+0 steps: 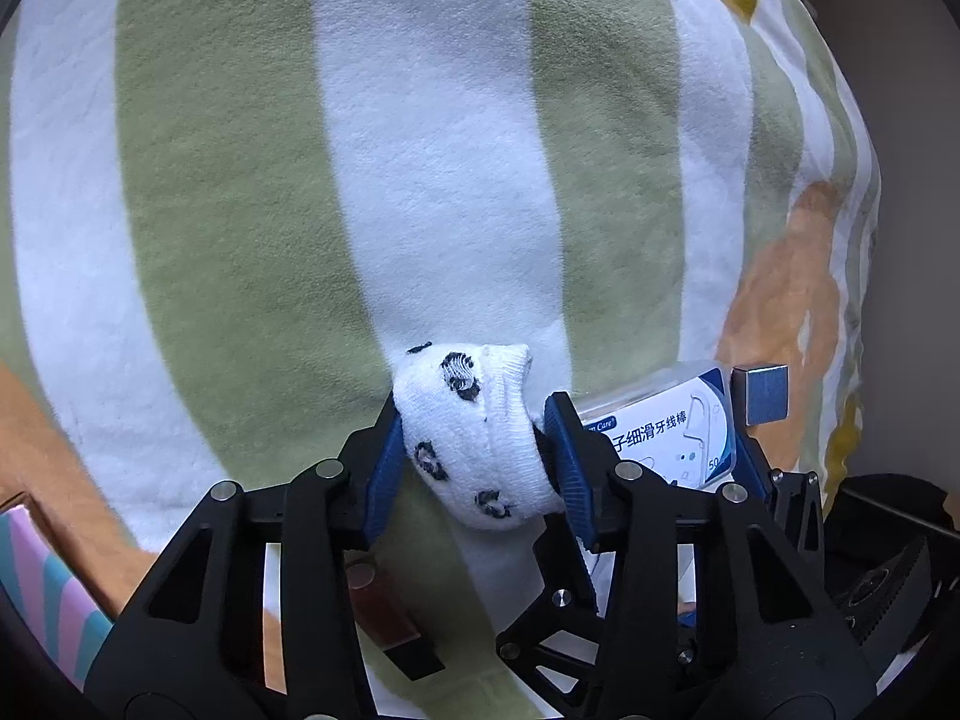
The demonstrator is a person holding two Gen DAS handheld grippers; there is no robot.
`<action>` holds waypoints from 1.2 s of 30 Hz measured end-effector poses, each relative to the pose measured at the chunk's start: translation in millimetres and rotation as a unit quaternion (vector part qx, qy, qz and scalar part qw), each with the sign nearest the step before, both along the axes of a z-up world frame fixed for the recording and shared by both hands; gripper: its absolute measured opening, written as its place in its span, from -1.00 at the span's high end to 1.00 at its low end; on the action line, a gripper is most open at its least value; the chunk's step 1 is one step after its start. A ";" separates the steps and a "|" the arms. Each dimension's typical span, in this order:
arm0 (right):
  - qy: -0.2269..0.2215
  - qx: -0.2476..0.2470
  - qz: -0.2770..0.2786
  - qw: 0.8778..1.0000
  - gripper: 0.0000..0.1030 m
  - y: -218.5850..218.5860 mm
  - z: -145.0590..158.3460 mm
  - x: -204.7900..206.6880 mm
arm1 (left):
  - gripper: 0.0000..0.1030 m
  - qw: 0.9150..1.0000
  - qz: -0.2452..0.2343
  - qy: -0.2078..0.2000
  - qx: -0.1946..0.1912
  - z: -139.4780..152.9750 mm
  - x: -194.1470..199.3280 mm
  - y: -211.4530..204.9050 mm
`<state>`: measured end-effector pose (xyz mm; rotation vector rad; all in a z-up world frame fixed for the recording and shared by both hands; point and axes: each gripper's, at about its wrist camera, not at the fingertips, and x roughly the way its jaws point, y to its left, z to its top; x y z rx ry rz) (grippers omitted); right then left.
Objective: Organize objects
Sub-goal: 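Grasp the panda sock with the left tool while the right tool grasps the floss-pick box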
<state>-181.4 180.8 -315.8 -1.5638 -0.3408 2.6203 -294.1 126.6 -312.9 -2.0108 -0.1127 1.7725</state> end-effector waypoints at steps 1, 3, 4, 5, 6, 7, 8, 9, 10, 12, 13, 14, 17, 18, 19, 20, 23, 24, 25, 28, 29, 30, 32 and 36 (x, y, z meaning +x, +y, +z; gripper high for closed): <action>0.000 -0.002 0.000 1.000 -0.67 0.4 0.3 -0.1 | 0.20 1.000 0.001 0.001 0.001 1.3 0.4 0.4; 0.001 -0.003 -0.001 1.000 -0.67 1.0 1.9 -0.1 | 0.21 1.000 0.004 0.004 0.007 5.3 1.3 0.1; 0.002 -0.003 -0.002 1.000 -0.67 1.7 3.0 -0.4 | 0.21 1.000 0.007 0.007 0.010 7.9 1.7 -0.4; 0.002 -0.004 -0.003 1.000 -0.67 2.8 4.2 -0.7 | 0.21 1.000 0.010 0.010 0.012 11.0 2.2 -1.1; 0.002 -0.005 -0.004 1.000 -0.67 4.0 6.0 -0.6 | 0.22 1.000 0.012 0.014 0.015 14.9 2.7 -1.8; 0.003 -0.006 -0.006 1.000 -0.67 5.4 8.4 -0.3 | 0.22 1.000 0.014 0.018 0.017 19.2 3.3 -2.5; 0.005 -0.006 -0.006 1.000 -0.67 6.8 11.1 0.0 | 0.22 0.999 0.016 0.022 0.018 23.4 3.8 -3.2; 0.007 -0.006 -0.006 1.000 -0.67 8.0 14.6 0.6 | 0.22 0.999 0.018 0.026 0.019 28.0 4.4 -4.0; 0.010 -0.006 -0.005 1.000 -0.67 8.6 18.7 2.5 | 0.22 0.999 0.021 0.030 0.020 33.5 5.3 -5.0; 0.015 -0.007 0.000 1.000 -0.67 9.4 27.7 4.7 | 0.22 0.999 0.027 0.040 0.024 44.2 7.5 -8.8; 0.018 -0.008 0.003 1.000 -0.67 10.1 33.2 6.1 | 0.22 0.998 0.031 0.045 0.026 47.7 8.8 -11.1; 0.020 -0.010 0.005 1.000 -0.67 11.2 38.7 6.8 | 0.22 0.998 0.035 0.051 0.028 54.6 9.3 -13.1; 0.027 -0.015 0.015 0.999 -0.67 15.1 57.9 9.0 | 0.22 0.996 0.051 0.066 0.037 80.3 14.9 -23.2; 0.026 -0.019 0.017 0.999 -0.67 16.8 64.7 10.0 | 0.22 0.995 0.056 0.072 0.039 88.5 19.6 -26.4; 0.026 -0.025 0.019 0.999 -0.67 18.9 70.1 10.7 | 0.22 0.994 0.061 0.079 0.040 99.1 22.8 -25.1; 0.025 -0.032 0.020 0.999 -0.67 20.4 75.8 12.8 | 0.22 0.993 0.064 0.086 0.040 107.1 24.9 -34.2; 0.026 -0.046 0.028 0.998 -0.67 24.7 97.3 19.1 | 0.22 0.991 0.077 0.108 0.035 133.3 43.1 -49.6; 0.027 -0.051 0.031 0.998 -0.67 25.6 105.5 21.9 | 0.22 0.989 0.083 0.115 0.034 143.6 46.8 -60.7; 0.029 -0.055 0.035 0.997 -0.67 25.8 114.0 25.5 | 0.22 0.988 0.089 0.122 0.033 151.3 54.3 -65.4; 0.032 -0.070 0.047 0.996 -0.67 26.6 140.7 38.1 | 0.22 0.984 0.110 0.132 0.036 169.8 79.3 -80.3; 0.033 -0.075 0.049 0.995 -0.67 27.0 149.9 42.0 | 0.22 0.983 0.117 0.135 0.037 176.8 87.9 -86.5; 0.035 -0.080 0.051 0.995 -0.67 27.4 160.6 47.5 | 0.22 0.982 0.124 0.138 0.038 183.7 96.8 -92.2; 0.037 -0.086 0.054 0.994 -0.67 27.3 178.6 57.9 | 0.22 0.979 0.133 0.150 0.033 197.2 115.1 -100.7; 0.038 -0.103 0.055 0.992 -0.67 29.0 209.3 78.5 | 0.22 0.974 0.142 0.177 0.018 223.3 151.8 -111.2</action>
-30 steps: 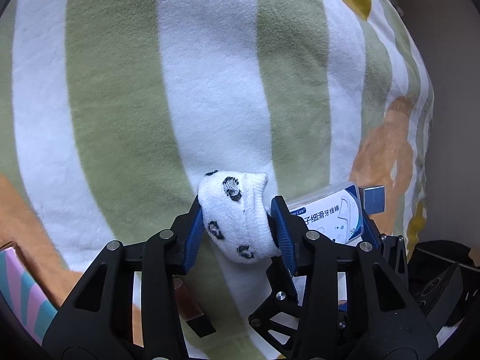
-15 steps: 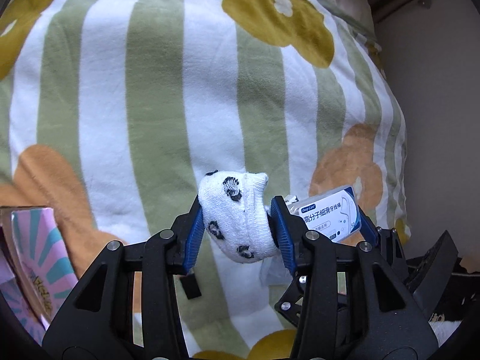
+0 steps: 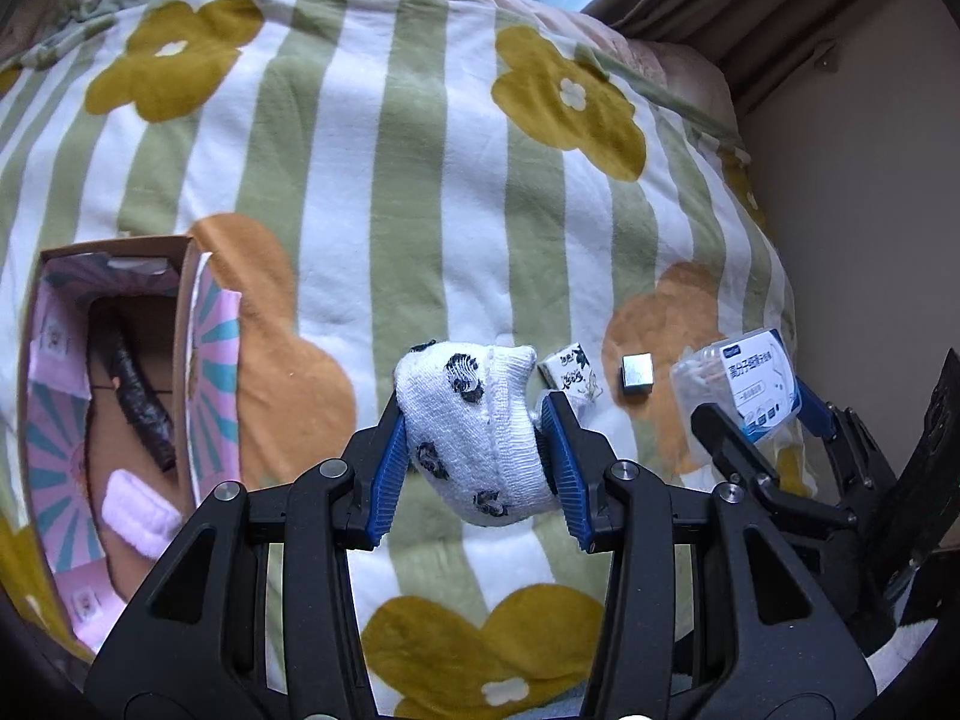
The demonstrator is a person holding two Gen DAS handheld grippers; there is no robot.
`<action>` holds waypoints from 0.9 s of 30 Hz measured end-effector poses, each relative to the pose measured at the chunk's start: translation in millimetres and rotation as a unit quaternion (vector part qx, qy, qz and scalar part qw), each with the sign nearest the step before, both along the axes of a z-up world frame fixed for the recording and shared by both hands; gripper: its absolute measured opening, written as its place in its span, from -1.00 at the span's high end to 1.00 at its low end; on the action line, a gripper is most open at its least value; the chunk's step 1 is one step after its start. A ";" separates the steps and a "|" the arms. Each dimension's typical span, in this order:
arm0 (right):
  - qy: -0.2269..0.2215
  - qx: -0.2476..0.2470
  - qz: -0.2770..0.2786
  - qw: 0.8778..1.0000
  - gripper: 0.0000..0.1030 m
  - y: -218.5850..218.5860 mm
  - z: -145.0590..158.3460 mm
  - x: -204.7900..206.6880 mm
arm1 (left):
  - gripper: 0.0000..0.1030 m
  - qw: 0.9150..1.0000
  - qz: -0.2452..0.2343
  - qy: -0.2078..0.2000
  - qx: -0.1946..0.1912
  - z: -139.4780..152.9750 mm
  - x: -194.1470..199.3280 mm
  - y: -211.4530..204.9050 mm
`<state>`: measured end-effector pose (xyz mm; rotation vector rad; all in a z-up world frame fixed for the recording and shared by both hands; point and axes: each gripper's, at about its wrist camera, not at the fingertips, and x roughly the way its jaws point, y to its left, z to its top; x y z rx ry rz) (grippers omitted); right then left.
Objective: Organize objects
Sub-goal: 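Carry the panda sock and floss-pick box over the cardboard box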
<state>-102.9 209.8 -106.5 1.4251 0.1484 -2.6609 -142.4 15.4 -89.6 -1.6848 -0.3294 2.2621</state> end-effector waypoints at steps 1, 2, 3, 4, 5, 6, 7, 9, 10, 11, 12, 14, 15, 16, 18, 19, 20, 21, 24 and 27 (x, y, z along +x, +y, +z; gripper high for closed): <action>0.001 -0.003 0.001 1.000 -0.67 0.1 7.0 6.0 | 0.22 1.000 0.003 0.005 -0.004 6.0 9.3 -1.9; 0.001 -0.005 0.004 1.000 -0.67 -0.3 13.3 11.9 | 0.22 1.000 0.007 0.007 -0.007 11.0 17.9 -3.7; 0.002 -0.006 0.006 1.000 -0.67 -0.2 18.0 17.5 | 0.22 1.000 0.011 0.009 -0.011 15.3 26.3 -5.2; 0.002 -0.008 0.008 1.000 -0.67 -0.1 23.0 23.8 | 0.22 1.000 0.015 0.012 -0.014 20.1 35.4 -6.7; 0.000 -0.010 0.009 1.000 -0.67 -0.3 27.6 29.7 | 0.22 1.000 0.018 0.017 -0.019 24.1 44.4 -7.9; -0.001 -0.011 0.011 1.000 -0.67 -0.2 31.1 34.9 | 0.22 0.999 0.022 0.022 -0.024 28.3 53.5 -9.2; -0.001 -0.013 0.012 1.000 -0.67 -0.1 34.7 40.8 | 0.22 0.999 0.025 0.026 -0.028 31.6 62.6 -10.2; 0.000 -0.012 0.016 1.000 -0.67 -0.6 40.6 51.5 | 0.22 0.998 0.029 0.033 -0.043 35.9 79.5 -10.5; 0.001 -0.010 0.018 1.000 -0.67 -0.8 42.0 56.1 | 0.22 0.998 0.029 0.036 -0.050 37.0 87.5 -10.4; 0.003 -0.008 0.019 1.000 -0.67 -1.0 43.0 60.3 | 0.22 0.997 0.029 0.039 -0.052 37.6 94.8 -10.6; 0.005 -0.007 0.019 1.000 -0.67 -1.4 43.3 64.4 | 0.22 0.997 0.031 0.041 -0.051 38.0 101.0 -11.0; 0.005 -0.005 0.019 1.000 -0.67 -1.6 42.9 70.3 | 0.22 0.998 0.033 0.040 -0.047 36.9 110.5 -12.3; 0.004 -0.004 0.019 1.000 -0.67 -1.9 43.0 72.2 | 0.22 0.998 0.034 0.039 -0.046 36.4 114.3 -13.2; 0.004 -0.003 0.019 1.000 -0.67 -2.8 43.1 73.9 | 0.22 0.998 0.034 0.037 -0.044 36.2 117.4 -14.4; 0.005 -0.004 0.018 1.000 -0.67 -3.4 43.9 76.2 | 0.22 0.998 0.035 0.038 -0.045 37.3 122.1 -17.5; 0.006 -0.004 0.018 1.000 -0.67 -4.6 44.3 77.2 | 0.22 0.997 0.037 0.040 -0.045 38.6 123.9 -20.0; 0.006 -0.004 0.019 1.000 -0.67 -6.6 44.8 78.1 | 0.22 0.997 0.040 0.041 -0.044 39.9 126.0 -22.9; 0.006 -0.004 0.019 1.000 -0.67 -8.9 44.9 78.6 | 0.22 0.997 0.042 0.042 -0.043 41.2 127.2 -26.3; 0.005 -0.007 0.023 1.000 -0.67 -18.8 47.5 81.6 | 0.22 0.997 0.046 0.049 -0.047 47.2 131.6 -37.6; 0.005 -0.010 0.032 0.999 -0.67 -33.9 49.8 82.0 | 0.22 0.996 0.054 0.054 -0.051 53.9 134.6 -53.1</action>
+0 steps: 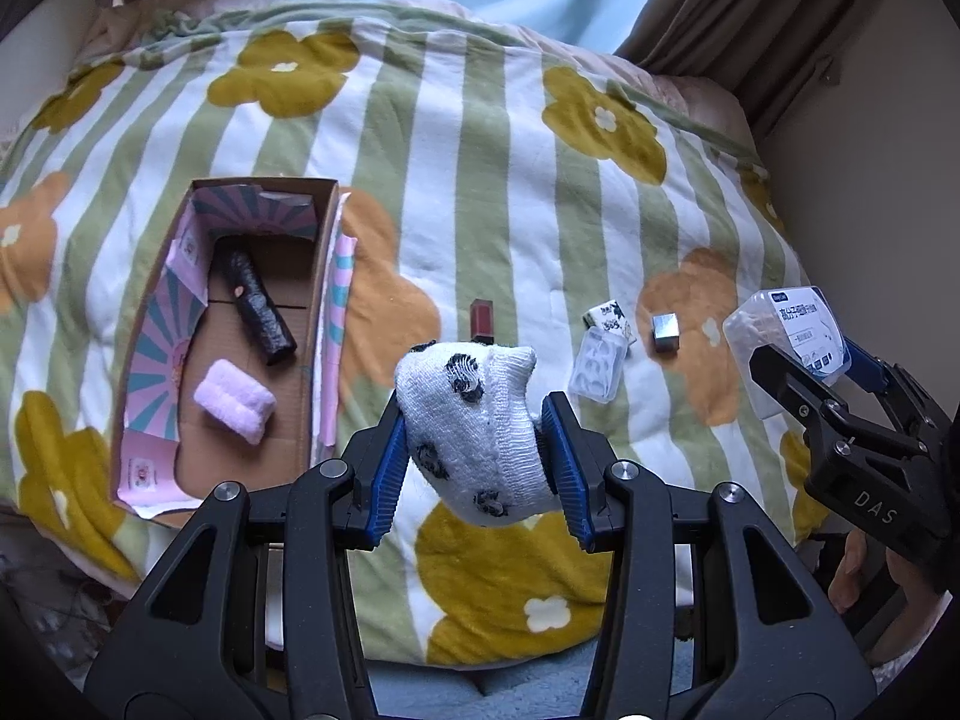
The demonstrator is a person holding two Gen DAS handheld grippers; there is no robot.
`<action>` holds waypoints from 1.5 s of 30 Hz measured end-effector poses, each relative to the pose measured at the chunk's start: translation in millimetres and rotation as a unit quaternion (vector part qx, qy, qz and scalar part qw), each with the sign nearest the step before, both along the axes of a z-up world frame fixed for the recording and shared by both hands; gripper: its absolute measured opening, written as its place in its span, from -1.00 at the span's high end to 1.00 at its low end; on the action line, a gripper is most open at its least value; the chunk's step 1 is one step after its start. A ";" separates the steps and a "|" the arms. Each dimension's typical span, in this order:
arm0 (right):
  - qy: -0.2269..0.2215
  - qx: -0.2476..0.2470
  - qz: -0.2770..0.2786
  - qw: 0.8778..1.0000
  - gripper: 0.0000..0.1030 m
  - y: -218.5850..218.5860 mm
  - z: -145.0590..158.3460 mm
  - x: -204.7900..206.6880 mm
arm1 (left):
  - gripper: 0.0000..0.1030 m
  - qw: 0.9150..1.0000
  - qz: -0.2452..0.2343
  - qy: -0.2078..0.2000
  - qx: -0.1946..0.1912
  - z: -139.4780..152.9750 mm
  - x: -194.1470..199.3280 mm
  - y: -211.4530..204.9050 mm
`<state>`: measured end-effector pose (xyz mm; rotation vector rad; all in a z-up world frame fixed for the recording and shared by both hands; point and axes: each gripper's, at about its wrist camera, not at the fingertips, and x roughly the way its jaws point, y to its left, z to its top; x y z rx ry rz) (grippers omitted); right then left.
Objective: Organize objects
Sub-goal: 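Carry the panda sock and floss-pick box over the cardboard box, then drop the sock and floss-pick box into the box, opening both tools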
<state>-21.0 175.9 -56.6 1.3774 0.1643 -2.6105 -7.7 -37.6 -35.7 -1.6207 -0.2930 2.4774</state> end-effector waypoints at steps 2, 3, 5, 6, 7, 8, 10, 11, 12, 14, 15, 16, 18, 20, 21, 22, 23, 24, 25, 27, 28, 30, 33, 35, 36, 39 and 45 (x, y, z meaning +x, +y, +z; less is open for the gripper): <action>0.002 -0.003 0.009 1.000 -0.67 -13.6 3.1 -0.8 | 0.22 1.000 0.008 0.003 -0.002 4.0 1.2 -13.9; 0.003 -0.004 0.015 1.000 -0.67 -21.2 4.4 -1.6 | 0.22 1.000 0.013 0.005 -0.004 5.9 2.2 -21.7; 0.005 -0.007 0.027 1.000 -0.67 -37.8 6.4 -3.7 | 0.22 1.000 0.023 0.005 -0.006 8.7 2.7 -38.2; 0.005 -0.008 0.034 0.999 -0.67 -46.5 7.0 -4.8 | 0.22 1.000 0.028 0.005 -0.007 9.9 3.3 -46.6; 0.005 -0.010 0.042 0.999 -0.67 -56.2 7.4 -6.1 | 0.22 0.999 0.035 0.006 -0.008 11.3 3.1 -56.5; 0.005 -0.012 0.050 0.999 -0.67 -65.1 7.2 -7.6 | 0.22 0.999 0.042 0.007 -0.010 12.4 4.0 -65.2; 0.003 -0.016 0.067 0.998 -0.67 -85.5 6.4 -10.2 | 0.22 0.998 0.057 0.007 -0.011 13.8 6.2 -84.9; 0.002 -0.018 0.075 0.997 -0.67 -95.5 5.7 -11.5 | 0.22 0.998 0.064 0.007 -0.012 14.0 7.5 -94.7; 0.000 -0.020 0.084 0.996 -0.67 -106.4 5.2 -12.4 | 0.22 0.997 0.070 0.006 -0.013 14.0 8.5 -104.3; -0.001 -0.022 0.101 0.995 -0.67 -128.6 3.6 -14.8 | 0.22 0.996 0.082 0.004 -0.016 12.1 9.9 -123.8; -0.001 -0.022 0.108 0.994 -0.67 -139.1 2.8 -15.5 | 0.22 0.996 0.089 0.002 -0.016 10.5 9.9 -133.1; 0.000 -0.024 0.115 0.993 -0.67 -149.3 1.9 -16.9 | 0.22 0.995 0.095 -0.001 -0.015 7.8 9.7 -142.3; -0.002 -0.026 0.127 0.992 -0.67 -167.7 -0.9 -20.6 | 0.22 0.995 0.101 -0.006 -0.018 0.7 8.8 -156.9; -0.007 -0.027 0.136 0.990 -0.67 -185.2 -5.6 -25.1 | 0.22 0.994 0.103 -0.015 -0.019 -8.4 7.5 -168.4; -0.010 -0.028 0.140 0.990 -0.67 -193.4 -8.3 -27.9 | 0.22 0.994 0.103 -0.019 -0.019 -13.0 6.6 -173.6; -0.014 -0.029 0.144 0.989 -0.67 -201.5 -11.6 -31.1 | 0.22 0.994 0.103 -0.024 -0.019 -18.2 5.4 -178.1; -0.018 -0.030 0.146 0.989 -0.67 -208.6 -14.9 -34.3 | 0.22 0.994 0.103 -0.029 -0.019 -23.4 4.6 -182.1; -0.024 -0.032 0.148 0.988 -0.67 -215.3 -18.8 -38.0 | 0.22 0.994 0.102 -0.034 -0.019 -28.8 3.4 -186.2; -0.030 -0.034 0.149 0.988 -0.67 -222.3 -23.3 -41.2 | 0.22 0.994 0.102 -0.038 -0.018 -34.1 2.1 -189.4; -0.035 -0.030 0.154 0.987 -0.67 -235.6 -32.4 -48.3 | 0.22 0.994 0.098 -0.049 -0.016 -46.3 -0.6 -195.3; -0.039 -0.027 0.158 0.986 -0.67 -242.5 -38.0 -52.7 | 0.22 0.994 0.096 -0.054 -0.015 -52.6 -2.5 -197.2; -0.046 -0.023 0.163 0.985 -0.67 -254.6 -48.4 -61.6 | 0.22 0.994 0.091 -0.066 -0.011 -66.2 -5.9 -201.7; -0.062 -0.018 0.169 0.983 -0.67 -272.1 -68.1 -75.8 | 0.22 0.993 0.083 -0.084 -0.005 -87.9 -11.7 -206.2; -0.072 -0.012 0.175 0.982 -0.67 -283.3 -83.6 -86.6 | 0.22 0.993 0.075 -0.094 -0.006 -103.3 -16.5 -206.5; -0.075 -0.010 0.177 0.981 -0.67 -287.4 -90.5 -90.4 | 0.22 0.993 0.070 -0.099 -0.008 -111.2 -19.1 -206.2; -0.089 -0.002 0.189 0.978 -0.67 -301.6 -115.5 -105.6 | 0.22 0.992 0.051 -0.114 -0.017 -135.8 -28.3 -202.1; -0.113 0.010 0.183 0.977 -0.67 -314.1 -159.3 -133.1 | 0.22 0.992 0.009 -0.124 -0.036 -169.0 -38.2 -184.9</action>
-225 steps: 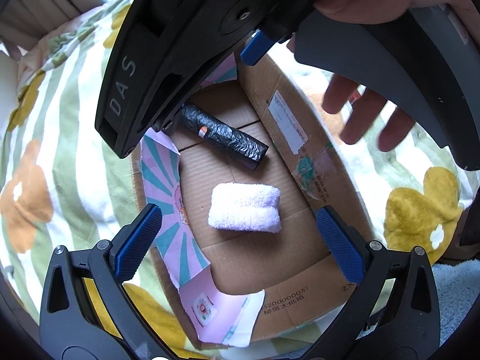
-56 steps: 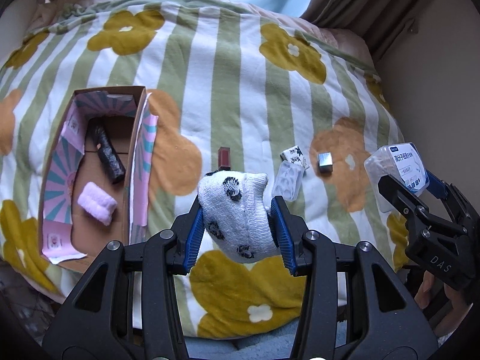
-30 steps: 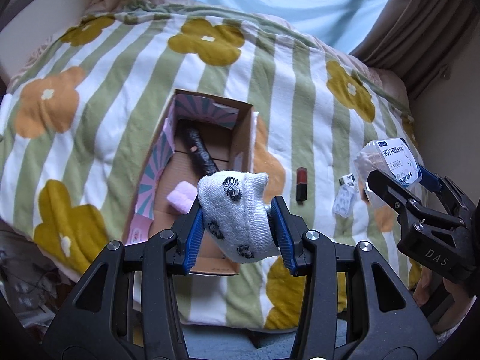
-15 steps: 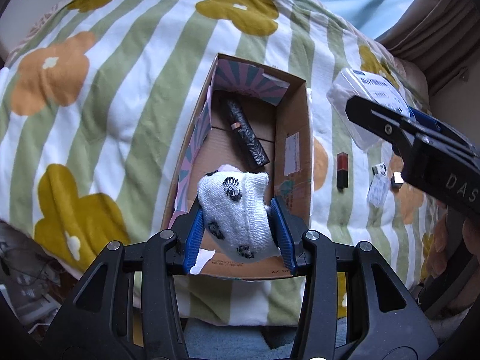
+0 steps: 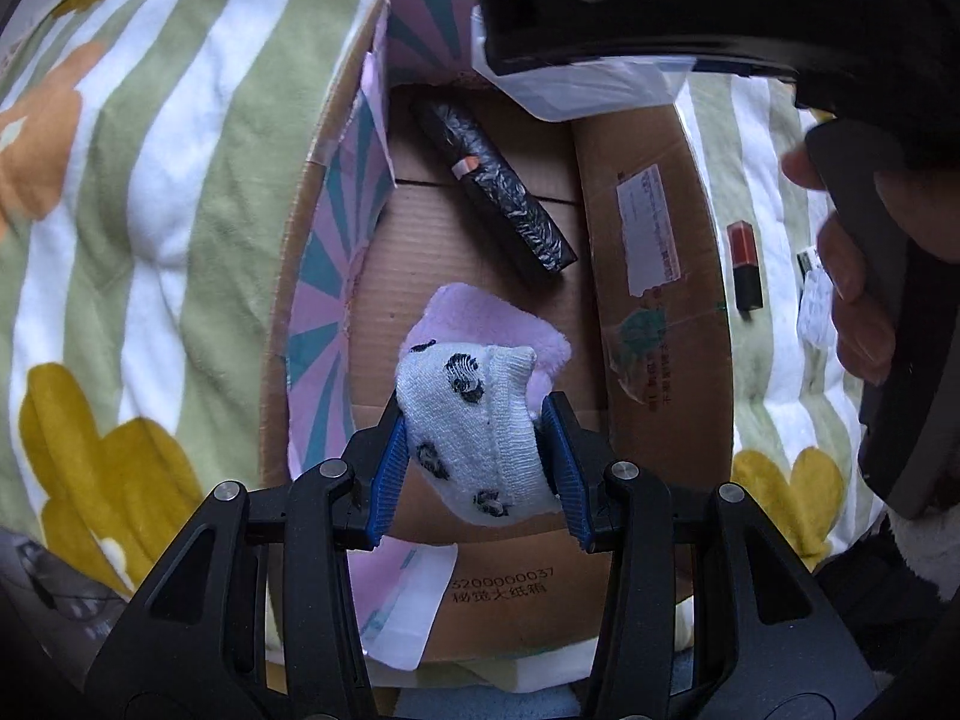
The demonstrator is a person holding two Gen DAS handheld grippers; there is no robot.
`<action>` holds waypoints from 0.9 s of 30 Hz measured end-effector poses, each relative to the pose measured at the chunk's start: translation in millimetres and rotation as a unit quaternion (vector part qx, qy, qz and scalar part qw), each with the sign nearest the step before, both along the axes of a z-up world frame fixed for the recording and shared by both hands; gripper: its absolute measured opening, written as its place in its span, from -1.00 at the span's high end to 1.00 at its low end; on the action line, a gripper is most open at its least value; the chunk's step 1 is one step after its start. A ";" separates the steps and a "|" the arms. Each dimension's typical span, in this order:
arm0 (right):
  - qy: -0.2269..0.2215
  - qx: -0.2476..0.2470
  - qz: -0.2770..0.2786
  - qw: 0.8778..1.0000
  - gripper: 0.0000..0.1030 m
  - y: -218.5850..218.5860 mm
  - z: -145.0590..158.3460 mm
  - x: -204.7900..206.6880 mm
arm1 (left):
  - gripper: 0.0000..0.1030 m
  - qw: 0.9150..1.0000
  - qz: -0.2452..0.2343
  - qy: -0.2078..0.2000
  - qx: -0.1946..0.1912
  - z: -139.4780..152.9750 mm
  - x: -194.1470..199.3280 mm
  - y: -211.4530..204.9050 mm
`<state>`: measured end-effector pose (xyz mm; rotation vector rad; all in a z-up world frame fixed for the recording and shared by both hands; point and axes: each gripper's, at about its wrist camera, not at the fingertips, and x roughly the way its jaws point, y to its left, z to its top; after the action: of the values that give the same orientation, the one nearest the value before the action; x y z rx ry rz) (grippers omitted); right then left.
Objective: Organize objects
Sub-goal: 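Drop the sock and floss-pick box into the box, opening both tools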
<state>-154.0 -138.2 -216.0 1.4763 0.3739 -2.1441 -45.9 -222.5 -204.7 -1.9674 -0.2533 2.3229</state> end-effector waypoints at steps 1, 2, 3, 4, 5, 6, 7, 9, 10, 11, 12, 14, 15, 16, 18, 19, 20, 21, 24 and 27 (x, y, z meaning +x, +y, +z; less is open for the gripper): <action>-0.003 0.002 -0.003 1.000 -0.67 -0.8 -5.3 -3.1 | 0.22 1.000 -0.007 0.000 -0.002 -3.5 -0.5 2.4; -0.006 0.002 -0.008 1.000 -0.67 -1.1 -9.2 -6.2 | 0.22 1.000 -0.012 0.000 -0.004 -5.8 -0.4 4.5; -0.009 0.001 -0.015 1.000 -0.67 -0.2 -12.3 -9.3 | 0.22 1.000 -0.017 0.000 -0.007 -7.6 -0.1 6.4; -0.011 0.000 -0.020 1.000 -0.67 0.1 -13.9 -11.0 | 0.22 1.000 -0.022 0.001 -0.010 -8.7 0.4 8.1; -0.014 -0.001 -0.026 1.000 -0.67 -0.1 -15.1 -12.8 | 0.22 1.000 -0.026 0.002 -0.014 -9.3 0.8 9.3; -0.016 -0.002 -0.032 0.999 -0.67 0.8 -16.2 -14.4 | 0.22 0.999 -0.030 0.003 -0.019 -9.7 0.9 9.9; -0.019 -0.003 -0.037 0.999 -0.67 0.3 -17.4 -16.4 | 0.22 0.999 -0.035 0.007 -0.028 -9.3 0.8 11.1; -0.025 0.001 -0.049 0.998 -0.67 0.1 -20.3 -20.7 | 0.19 0.996 -0.042 0.033 -0.064 -2.9 2.2 14.8; -0.031 0.004 -0.054 0.998 -0.68 0.0 -21.9 -23.0 | 0.16 0.995 -0.047 0.047 -0.075 1.3 3.0 16.9; -0.038 0.000 -0.059 0.998 -0.69 0.4 -23.1 -24.7 | -0.03 0.995 -0.049 0.055 -0.072 5.0 3.8 18.3; -0.043 -0.010 -0.066 0.997 -0.76 2.1 -23.1 -26.1 | -0.59 0.995 -0.050 0.062 -0.063 7.9 5.2 19.9; -0.038 -0.029 -0.077 0.996 -0.99 6.6 -19.4 -27.7 | -1.00 0.995 -0.048 0.074 -0.055 12.6 6.6 21.2; -0.034 -0.036 -0.078 0.996 -0.99 7.7 -16.8 -28.0 | -1.00 0.995 -0.048 0.075 -0.050 13.8 5.3 20.4; -0.026 -0.039 -0.077 0.996 -0.99 8.7 -13.5 -27.9 | -1.00 0.995 -0.046 0.070 -0.049 13.1 4.2 20.4; -0.008 -0.039 -0.075 0.996 -0.99 9.6 -8.2 -27.1 | -1.00 0.996 -0.040 0.060 -0.053 12.1 2.5 19.4; -0.005 -0.036 -0.072 0.997 -0.99 9.7 -7.2 -27.3 | -1.00 0.996 -0.040 0.057 -0.053 11.1 2.1 18.7; -0.006 -0.034 -0.069 0.997 -0.99 9.5 -7.2 -27.4 | -1.00 0.996 -0.039 0.053 -0.055 10.3 0.7 18.8; -0.007 -0.032 -0.066 0.997 -0.99 9.7 -7.5 -27.3 | -1.00 0.996 -0.038 0.052 -0.058 11.9 3.1 19.2; -0.005 -0.035 -0.066 0.997 -0.99 11.5 -6.8 -25.8 | -1.00 0.996 -0.038 0.052 -0.061 13.0 5.6 18.5; 0.000 -0.036 -0.068 0.997 -0.99 13.9 -3.6 -23.4 | -1.00 0.996 -0.034 0.056 -0.059 16.1 6.0 15.9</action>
<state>-177.5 -124.3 -219.6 1.4996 0.1999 -2.2384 -39.9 -206.6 -188.7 -1.8546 -0.0400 2.4461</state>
